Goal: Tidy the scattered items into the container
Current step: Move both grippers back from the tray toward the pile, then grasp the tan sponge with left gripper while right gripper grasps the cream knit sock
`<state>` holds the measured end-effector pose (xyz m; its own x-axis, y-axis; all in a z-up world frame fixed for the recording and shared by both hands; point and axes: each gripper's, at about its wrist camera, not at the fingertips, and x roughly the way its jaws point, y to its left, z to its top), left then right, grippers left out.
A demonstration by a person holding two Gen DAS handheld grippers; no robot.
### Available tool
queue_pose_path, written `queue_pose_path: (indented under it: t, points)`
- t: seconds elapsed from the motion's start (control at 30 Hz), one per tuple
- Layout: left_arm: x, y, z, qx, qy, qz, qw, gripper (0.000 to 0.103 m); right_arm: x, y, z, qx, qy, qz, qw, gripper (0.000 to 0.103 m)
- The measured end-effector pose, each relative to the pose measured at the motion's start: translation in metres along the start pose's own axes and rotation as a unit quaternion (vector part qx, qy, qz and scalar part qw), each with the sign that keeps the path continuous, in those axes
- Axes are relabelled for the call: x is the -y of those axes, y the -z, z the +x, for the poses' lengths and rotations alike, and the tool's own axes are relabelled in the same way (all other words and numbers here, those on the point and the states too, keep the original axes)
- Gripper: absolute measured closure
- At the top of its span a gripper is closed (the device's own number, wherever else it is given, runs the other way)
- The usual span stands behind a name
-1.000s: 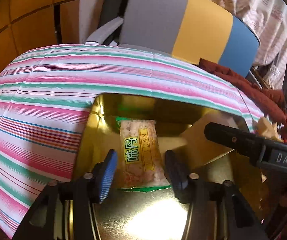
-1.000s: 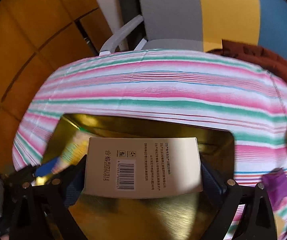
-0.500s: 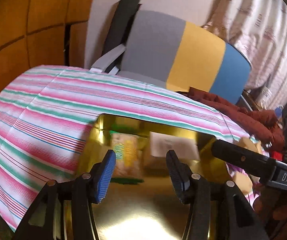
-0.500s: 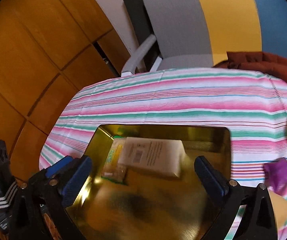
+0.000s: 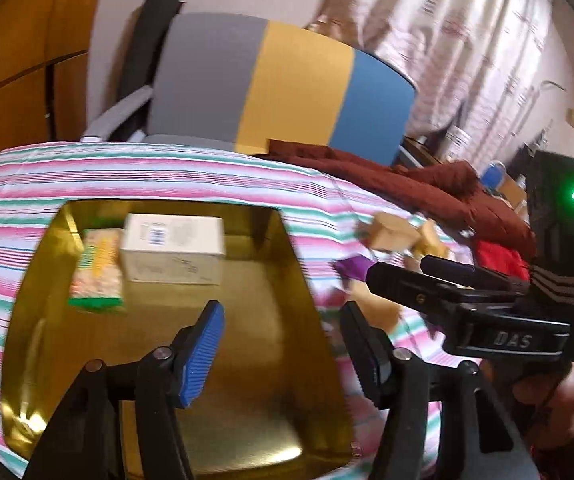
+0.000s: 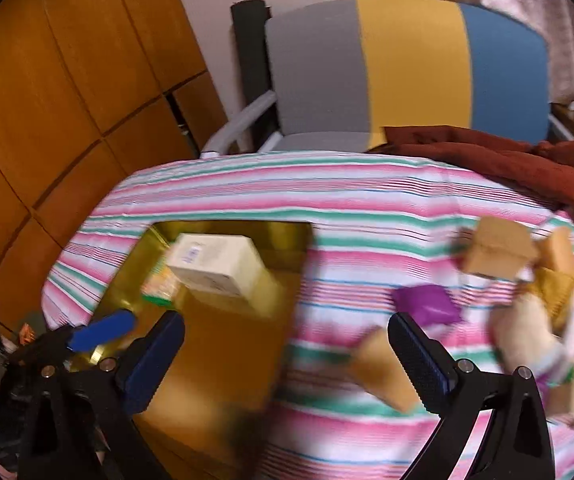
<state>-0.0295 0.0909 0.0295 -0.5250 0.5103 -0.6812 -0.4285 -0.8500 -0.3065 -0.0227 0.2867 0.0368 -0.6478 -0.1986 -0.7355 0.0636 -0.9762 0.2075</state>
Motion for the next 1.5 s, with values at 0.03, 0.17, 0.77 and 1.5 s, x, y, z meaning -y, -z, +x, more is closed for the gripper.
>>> queue_pose_path:
  t: [0.03,0.17,0.77,1.5]
  points:
    - [0.005,0.002,0.0,-0.002,0.005,0.002,1.0,0.04,0.006,0.004,-0.004,0.001,0.006,0.003,1.0,0.001]
    - [0.036,0.008,0.011,-0.019,0.026,0.015,0.9994,0.04,0.042,0.022,-0.016,-0.005,0.041,0.024,0.999,0.002]
    - [0.113,0.019,0.09,-0.084,0.009,0.065,0.9943,0.04,0.141,0.028,0.025,-0.033,0.193,-0.066,0.979,0.017]
    - [0.115,0.006,0.148,-0.095,-0.058,0.105,0.9882,0.03,0.159,0.032,0.034,-0.047,0.13,0.009,0.99,0.044]
